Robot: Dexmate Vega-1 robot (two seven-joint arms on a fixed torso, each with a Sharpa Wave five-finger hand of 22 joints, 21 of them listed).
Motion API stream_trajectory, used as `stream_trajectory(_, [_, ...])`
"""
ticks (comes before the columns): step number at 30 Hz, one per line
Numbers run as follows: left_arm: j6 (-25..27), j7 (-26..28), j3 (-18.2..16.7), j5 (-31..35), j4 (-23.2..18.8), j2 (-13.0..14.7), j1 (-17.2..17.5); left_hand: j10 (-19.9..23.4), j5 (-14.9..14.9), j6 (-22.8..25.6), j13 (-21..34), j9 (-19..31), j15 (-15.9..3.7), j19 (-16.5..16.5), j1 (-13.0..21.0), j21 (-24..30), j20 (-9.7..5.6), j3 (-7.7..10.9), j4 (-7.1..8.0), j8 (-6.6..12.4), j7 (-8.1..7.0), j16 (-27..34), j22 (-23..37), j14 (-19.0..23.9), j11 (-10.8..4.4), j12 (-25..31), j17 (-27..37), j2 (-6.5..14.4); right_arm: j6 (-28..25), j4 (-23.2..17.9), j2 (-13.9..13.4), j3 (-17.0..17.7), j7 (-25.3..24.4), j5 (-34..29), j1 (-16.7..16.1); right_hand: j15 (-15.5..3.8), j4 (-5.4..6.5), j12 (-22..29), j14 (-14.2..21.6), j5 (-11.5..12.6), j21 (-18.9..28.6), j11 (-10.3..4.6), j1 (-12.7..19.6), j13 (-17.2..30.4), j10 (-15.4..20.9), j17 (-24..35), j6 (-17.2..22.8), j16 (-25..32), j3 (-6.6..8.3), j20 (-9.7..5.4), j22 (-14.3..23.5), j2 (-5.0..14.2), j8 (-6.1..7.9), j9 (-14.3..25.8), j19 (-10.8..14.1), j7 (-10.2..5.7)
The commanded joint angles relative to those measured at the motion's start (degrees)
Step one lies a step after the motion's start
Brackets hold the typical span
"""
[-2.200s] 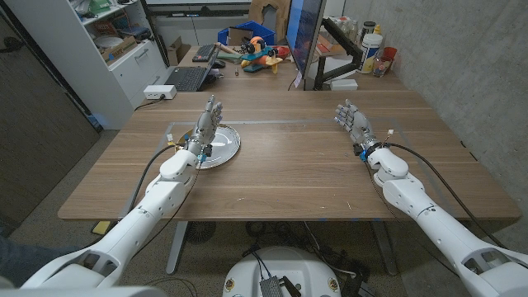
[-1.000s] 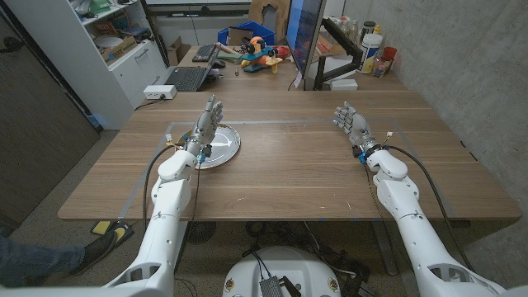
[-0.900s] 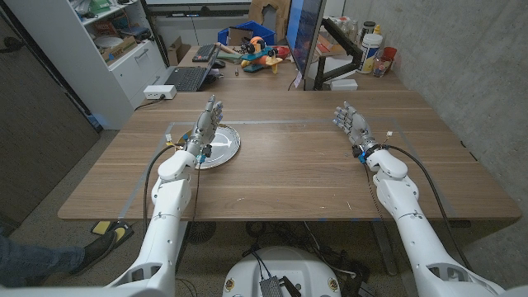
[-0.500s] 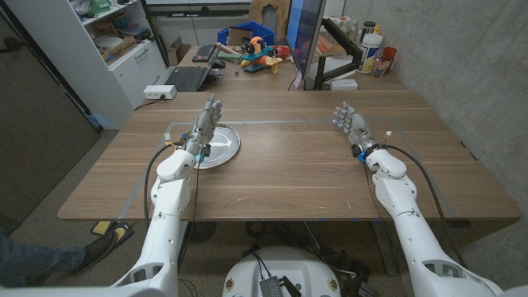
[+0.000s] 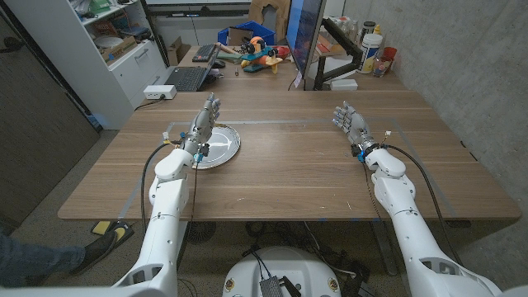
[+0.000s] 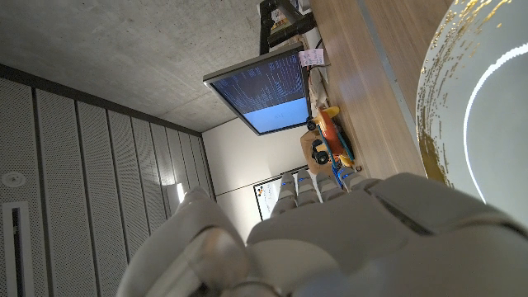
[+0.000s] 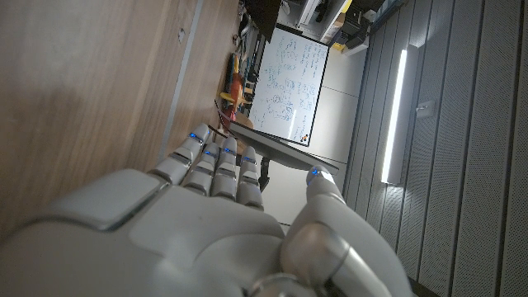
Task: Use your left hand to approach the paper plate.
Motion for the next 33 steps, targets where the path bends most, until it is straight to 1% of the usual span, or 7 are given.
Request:
stream_trajectory(1, [-1.03, 0.93, 0.16, 1.61, -2.18, 0.60, 1.37, 0.31, -0.12, 0.49, 0.26, 0.27, 0.04, -1.09, 0.53, -0.22, 0.33, 0.07, -0.07, 0.33, 0.28, 0.29, 0.19, 0.26, -0.37, 0.58, 0.06, 0.05, 0.35, 0.96, 0.28, 0.27, 0.50, -0.43, 0.66, 0.06, -0.04, -0.13, 0.39, 0.13, -0.10, -0.02, 0.32, 0.25, 0.56, 0.14, 0.52, 0.09, 0.25, 0.24, 0.07, 0.06, 0.37, 0.10, 0.40, -0.25])
stream_trajectory(7, [-1.43, 1.72, 0.61, 2.93, -3.95, 1.28, 2.54, 0.36, -0.20, 0.58, 0.26, 0.28, 0.04, -1.15, 0.67, -0.25, 0.33, 0.07, -0.12, 0.35, 0.17, 0.32, 0.20, 0.40, -0.19, 0.58, 0.06, 0.11, 0.42, 1.29, 0.18, 0.34, 0.77, -0.50, 0.98, -0.02, -0.05, -0.18, 0.37, 0.12, -0.21, -0.10, 0.29, 0.25, 0.53, 0.15, 0.53, 0.08, 0.26, 0.25, 0.07, 0.08, 0.36, 0.10, 0.45, -0.26])
stream_trajectory(16, [-2.13, 2.63, 1.05, 3.64, -5.50, 1.73, 3.12, 0.48, -0.31, 0.69, 0.26, 0.28, -0.02, -1.21, 0.87, -0.28, 0.47, 0.07, -0.20, 0.37, 0.06, 0.36, 0.20, 0.56, -0.33, 0.61, 0.06, 0.18, 0.62, 2.32, 0.20, 0.28, 1.27, -0.50, 1.62, 0.01, -0.07, -0.19, 0.38, 0.12, -0.37, -0.02, 0.27, 0.26, 0.58, 0.15, 0.57, 0.07, 0.27, 0.24, 0.08, 0.09, 0.35, 0.10, 0.46, -0.24])
stream_trajectory(23, [-2.78, 2.85, 1.34, 3.63, -5.71, 1.99, 3.16, 0.51, -0.37, 0.78, 0.26, 0.28, -0.07, -1.25, 1.00, -0.30, 0.45, 0.07, -0.25, 0.39, 0.03, 0.35, 0.21, 0.59, -0.33, 0.61, 0.06, 0.23, 1.12, 2.76, 0.39, 0.28, 1.25, -0.56, 1.84, 0.02, -0.11, -0.20, 0.42, 0.12, -0.47, 0.02, 0.26, 0.26, 0.64, 0.15, 0.57, 0.08, 0.28, 0.28, 0.09, 0.07, 0.34, 0.10, 0.52, -0.29])
stream_trajectory(33, [-2.11, 4.66, 1.90, 6.27, -6.81, 3.58, 3.56, 1.12, -0.53, 1.21, 0.26, 0.29, -0.01, -1.18, 1.33, -0.28, 0.53, 0.08, -0.39, 0.51, -0.05, 0.54, 0.21, 1.23, -0.50, 0.82, 0.06, 0.35, 1.90, 3.47, 0.83, 0.36, 1.00, -0.50, 2.28, -0.02, -0.15, -0.24, 0.43, 0.12, -0.61, 0.09, 0.25, 0.26, 0.63, 0.14, 0.56, 0.07, 0.29, 0.25, 0.09, 0.07, 0.32, 0.10, 0.67, -0.26])
